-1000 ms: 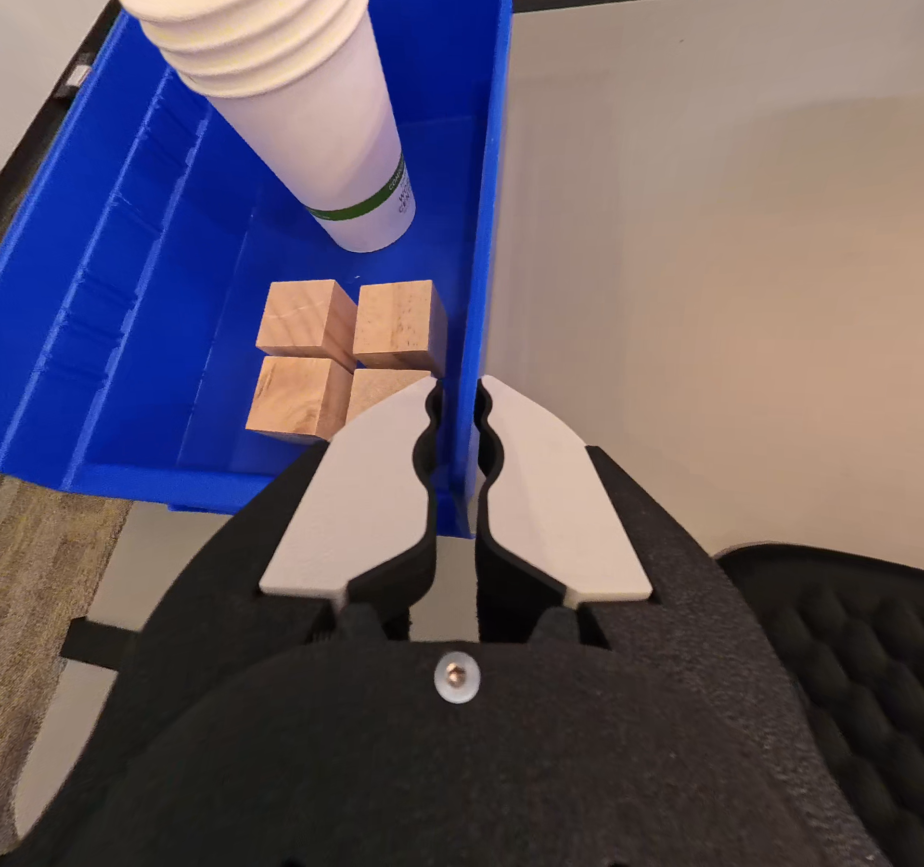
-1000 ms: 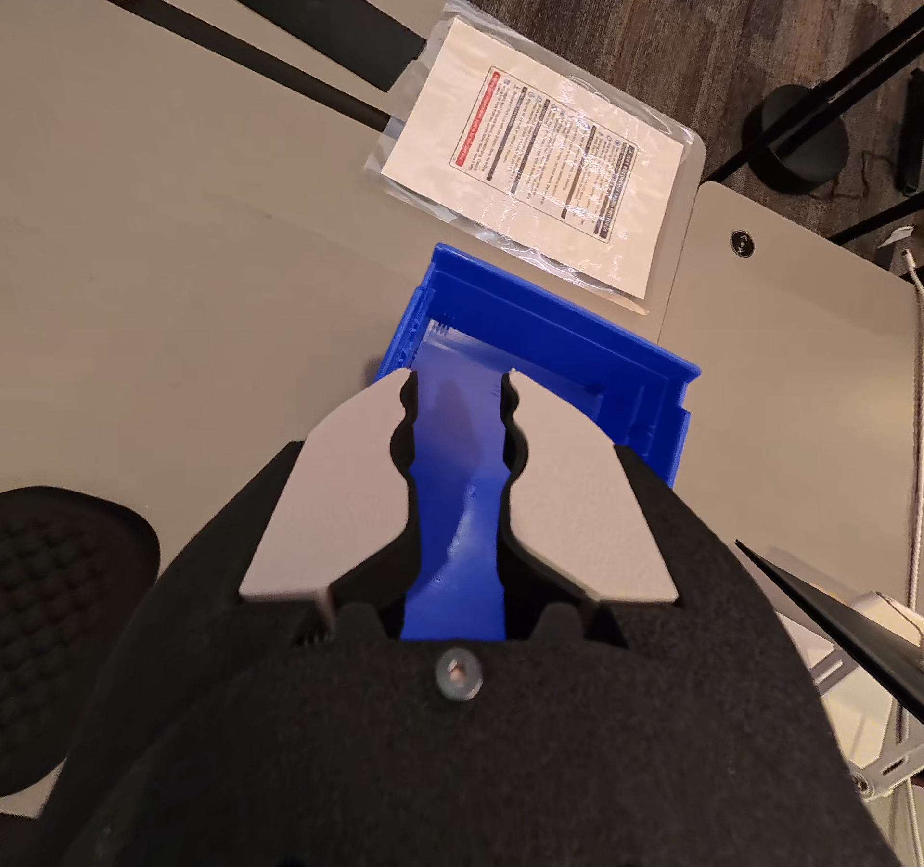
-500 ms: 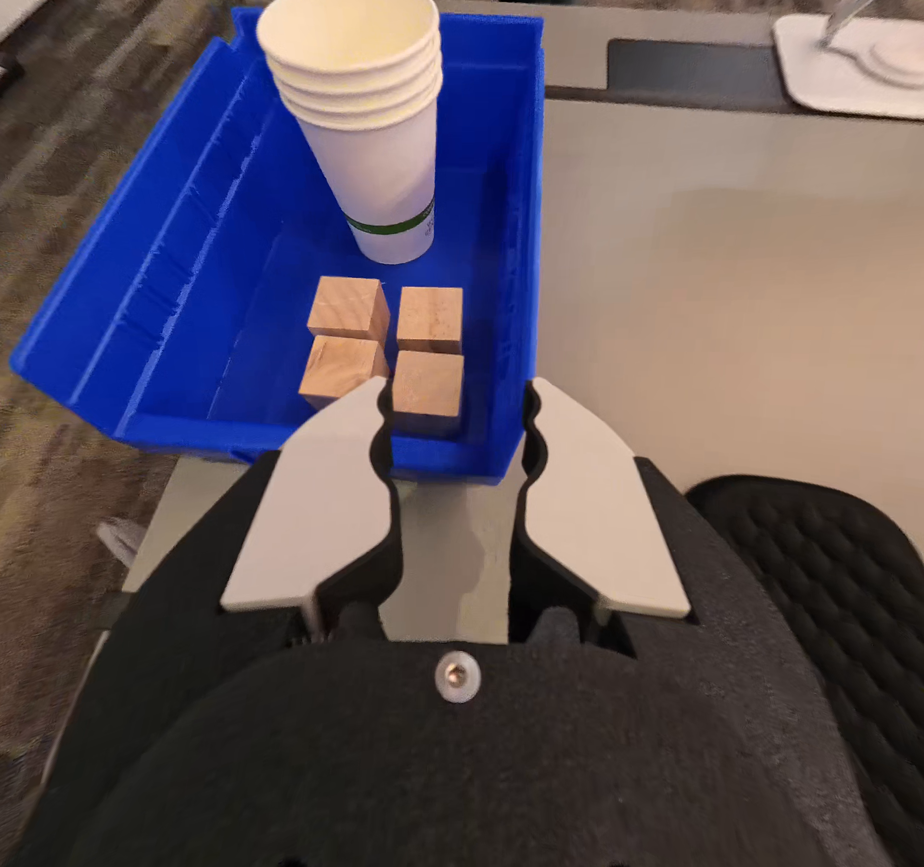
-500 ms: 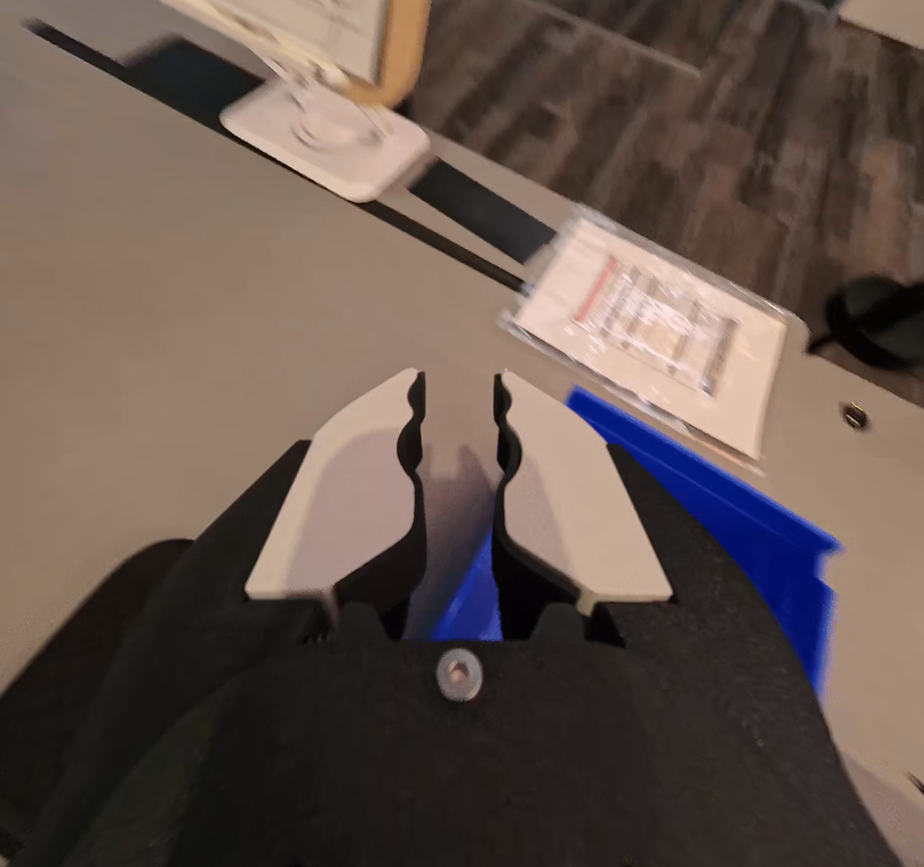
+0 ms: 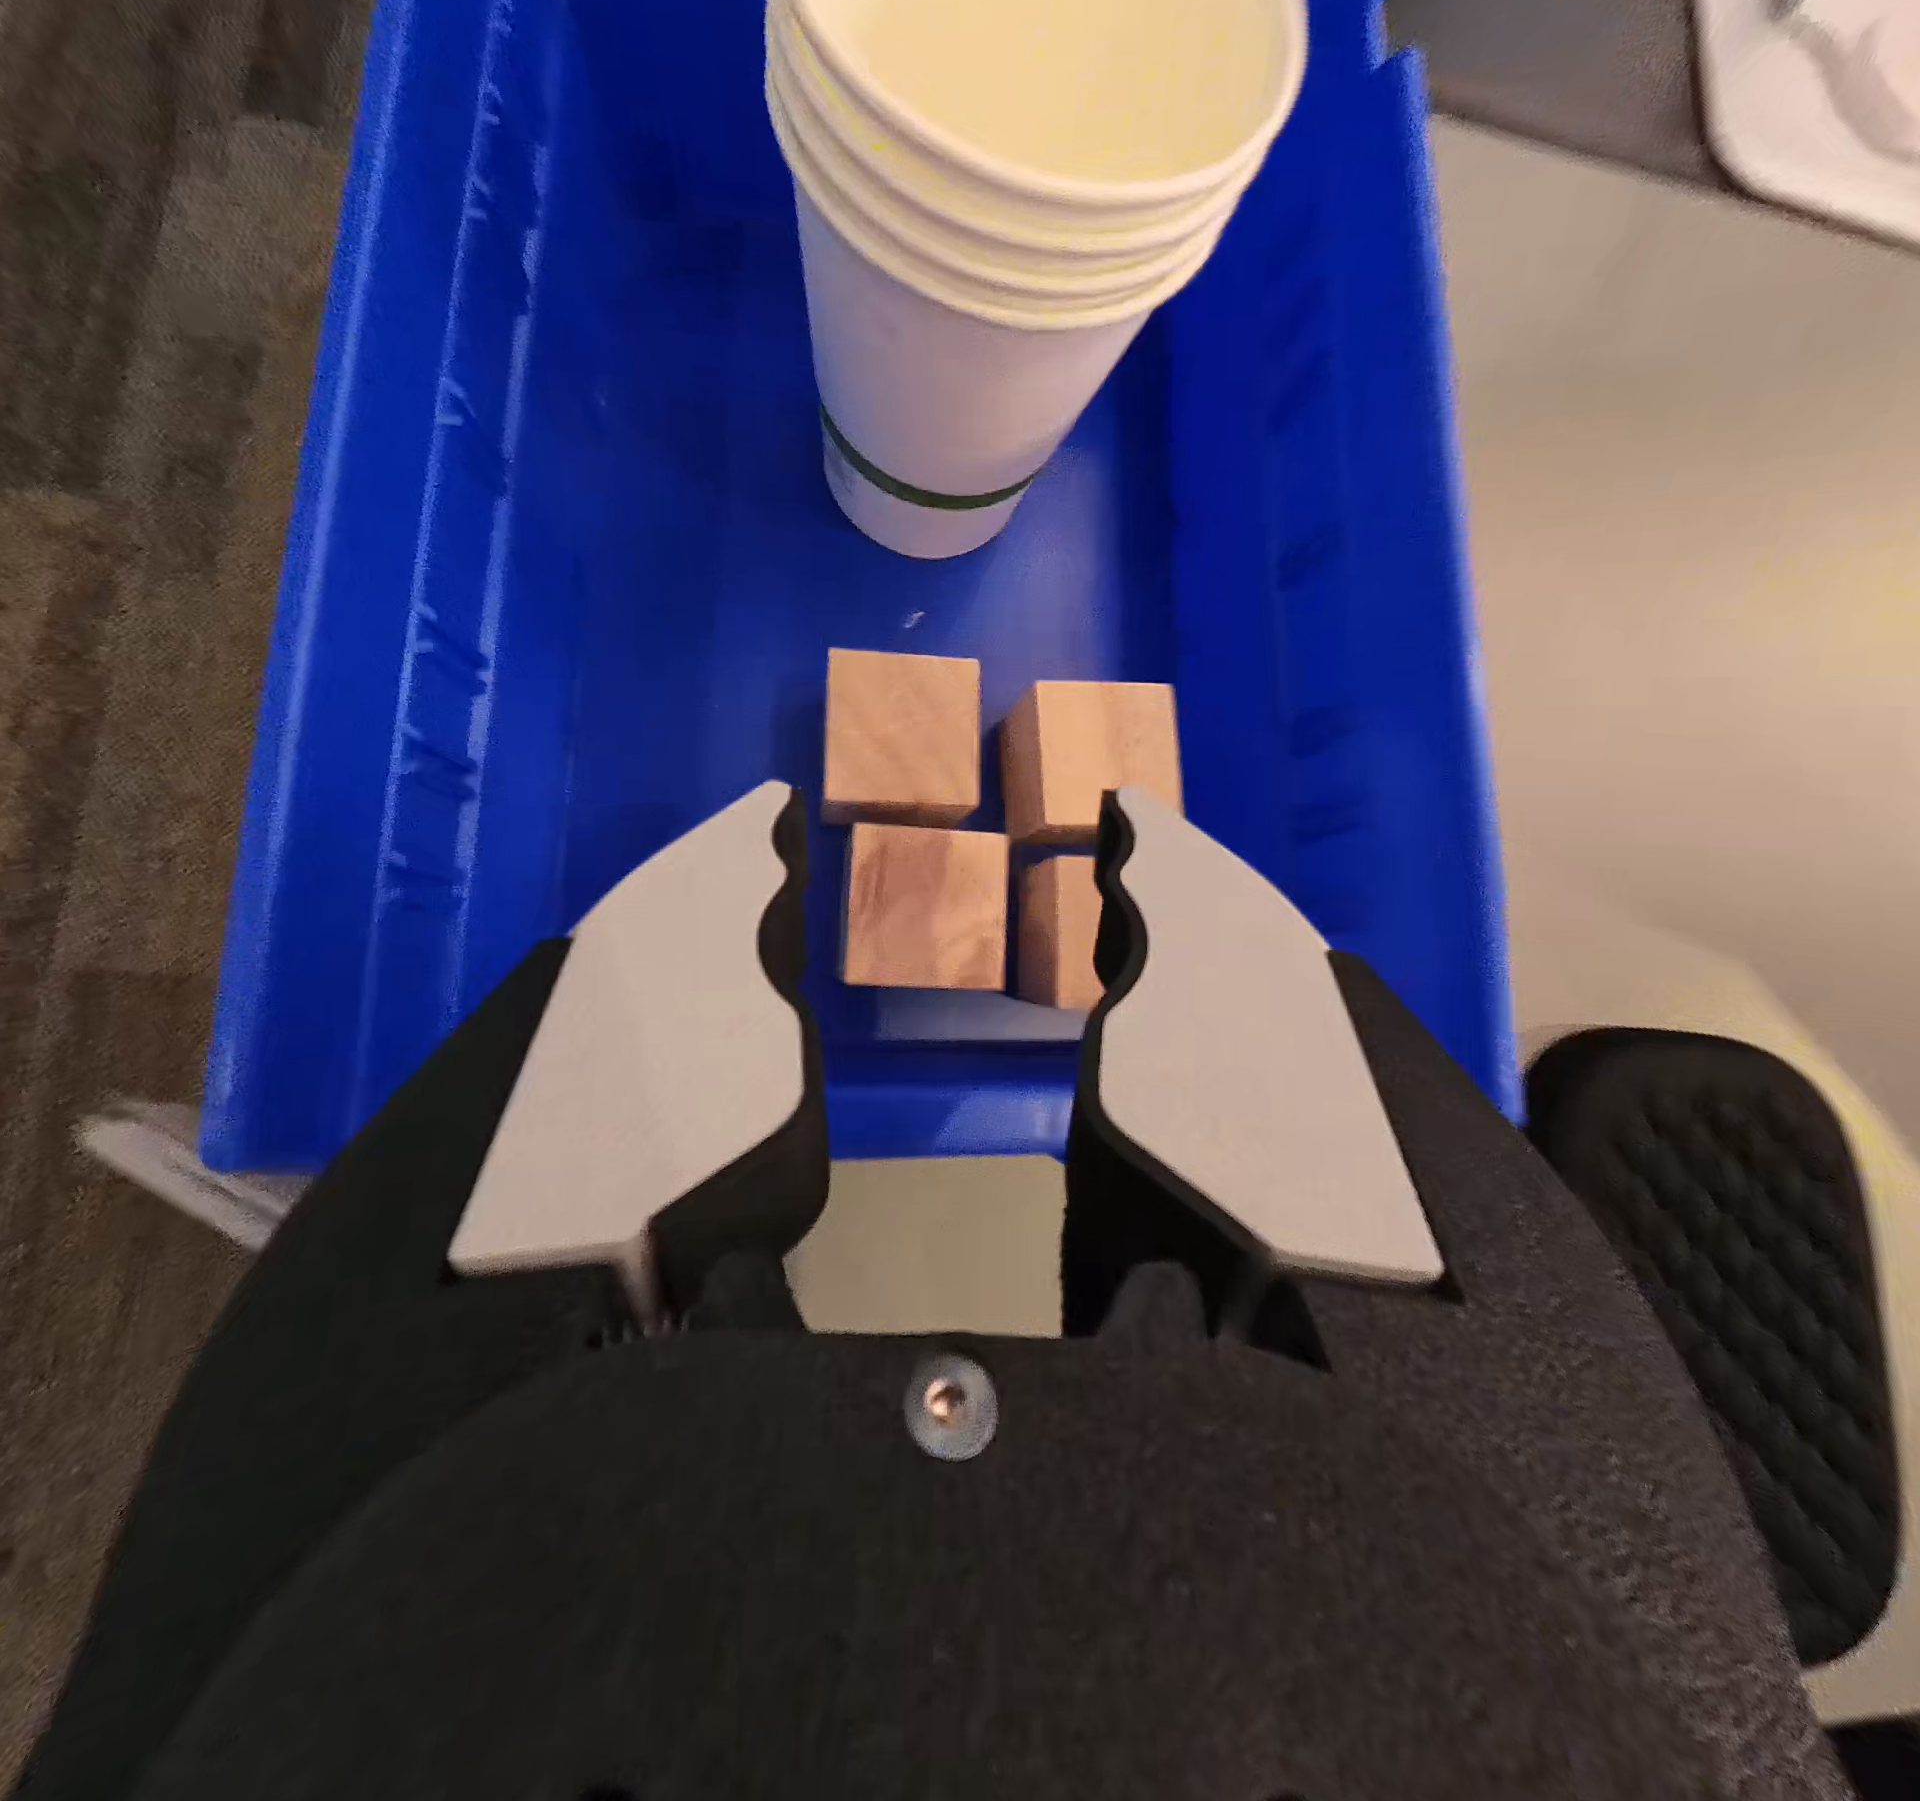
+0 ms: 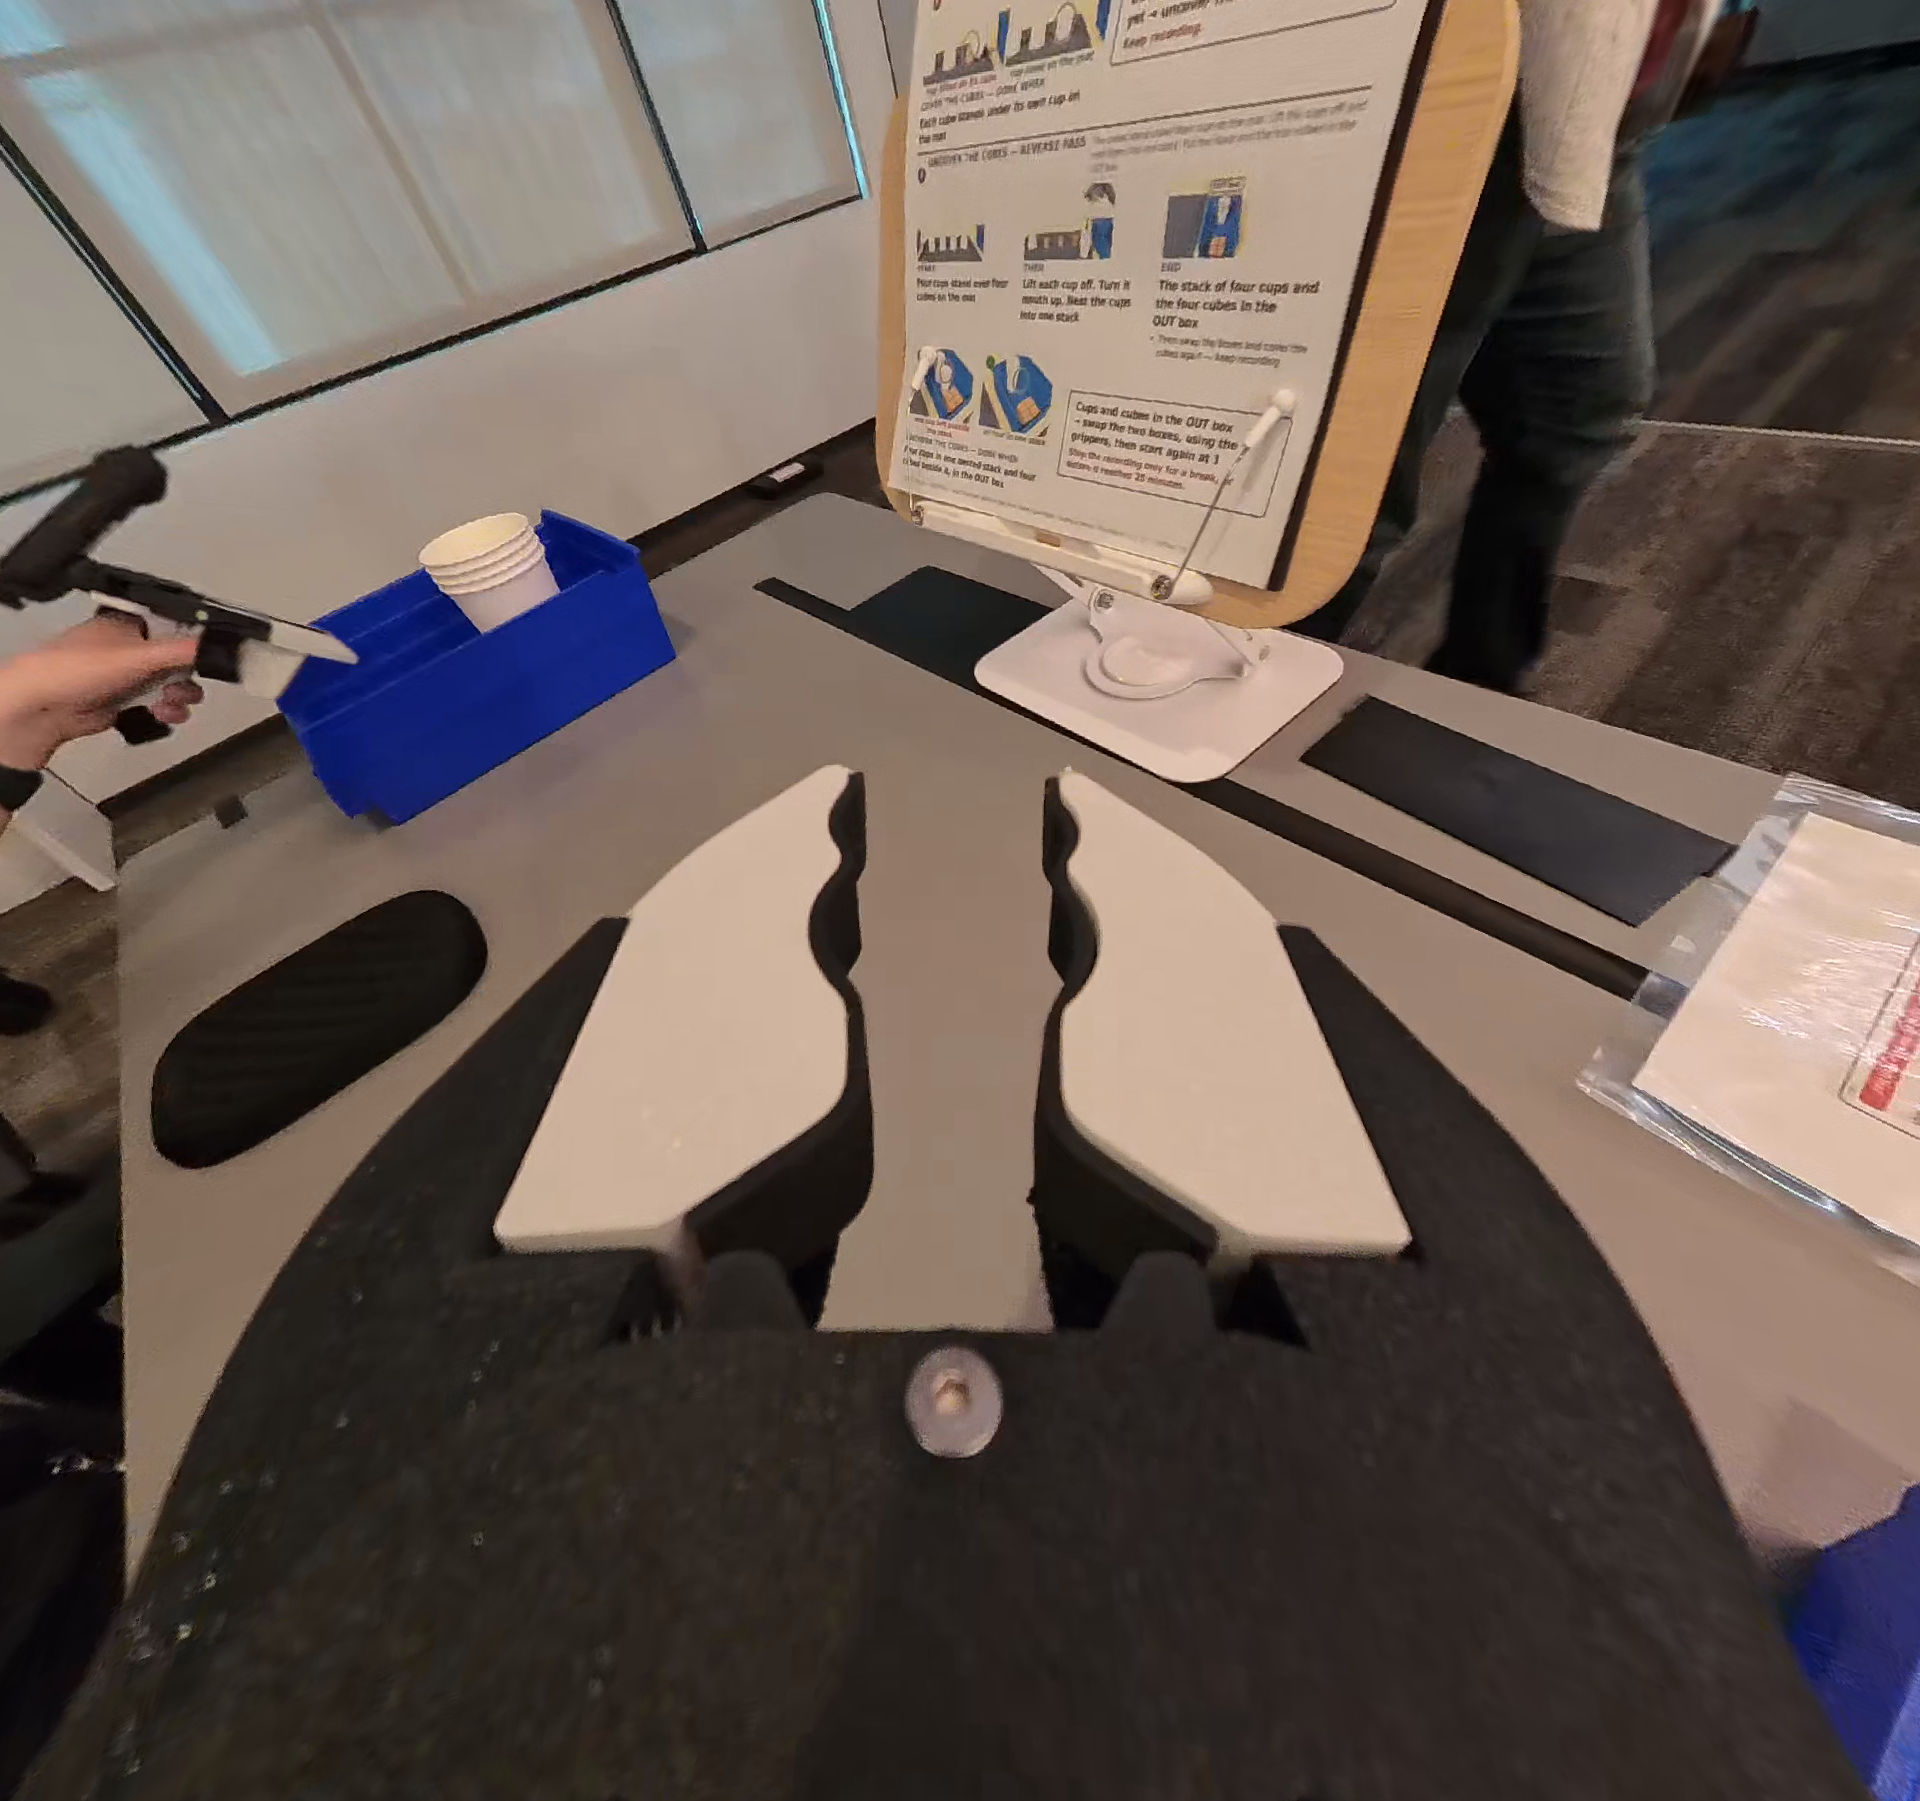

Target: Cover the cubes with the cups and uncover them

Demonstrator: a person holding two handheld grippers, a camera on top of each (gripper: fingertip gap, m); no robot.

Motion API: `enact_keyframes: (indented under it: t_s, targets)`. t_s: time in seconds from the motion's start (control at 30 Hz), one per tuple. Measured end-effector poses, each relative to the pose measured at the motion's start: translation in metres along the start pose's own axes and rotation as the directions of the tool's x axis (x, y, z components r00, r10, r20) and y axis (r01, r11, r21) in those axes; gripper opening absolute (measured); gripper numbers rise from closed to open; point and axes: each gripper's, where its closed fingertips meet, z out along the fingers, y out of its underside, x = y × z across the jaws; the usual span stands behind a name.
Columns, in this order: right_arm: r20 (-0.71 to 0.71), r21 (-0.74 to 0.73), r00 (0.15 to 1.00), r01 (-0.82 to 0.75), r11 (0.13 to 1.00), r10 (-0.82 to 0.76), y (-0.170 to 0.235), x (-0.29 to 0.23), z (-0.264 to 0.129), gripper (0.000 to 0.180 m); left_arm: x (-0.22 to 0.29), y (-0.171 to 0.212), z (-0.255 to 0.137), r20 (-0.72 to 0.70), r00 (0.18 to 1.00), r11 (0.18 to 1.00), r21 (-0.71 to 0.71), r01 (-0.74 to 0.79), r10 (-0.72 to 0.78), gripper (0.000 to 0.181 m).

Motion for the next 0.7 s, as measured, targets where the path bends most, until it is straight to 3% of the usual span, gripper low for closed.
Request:
enact_keyframes:
  t_s: [0.13, 0.43, 0.7]
  targets:
    - [-0.009, -0.062, 0.999, 0.053, 0.997, -0.053, 0.008, -0.008, 0.013, 0.030, -0.012, -0.002, 0.024, 0.118, 0.987, 0.989, -0.106, -0.099, 0.112, 0.058]
    - [0.021, -0.114, 0.998, 0.056, 0.992, -0.054, 0.008, -0.025, 0.011, 0.032, -0.025, 0.014, 0.062, 0.183, 0.960, 0.930, -0.340, -0.138, 0.209, 0.066]
    - [0.013, -0.153, 0.998, 0.065, 0.986, -0.064, 0.014, -0.029, -0.006, 0.033, -0.022, 0.024, 0.076, 0.187, 0.962, 0.886, -0.453, -0.094, 0.198, 0.052]
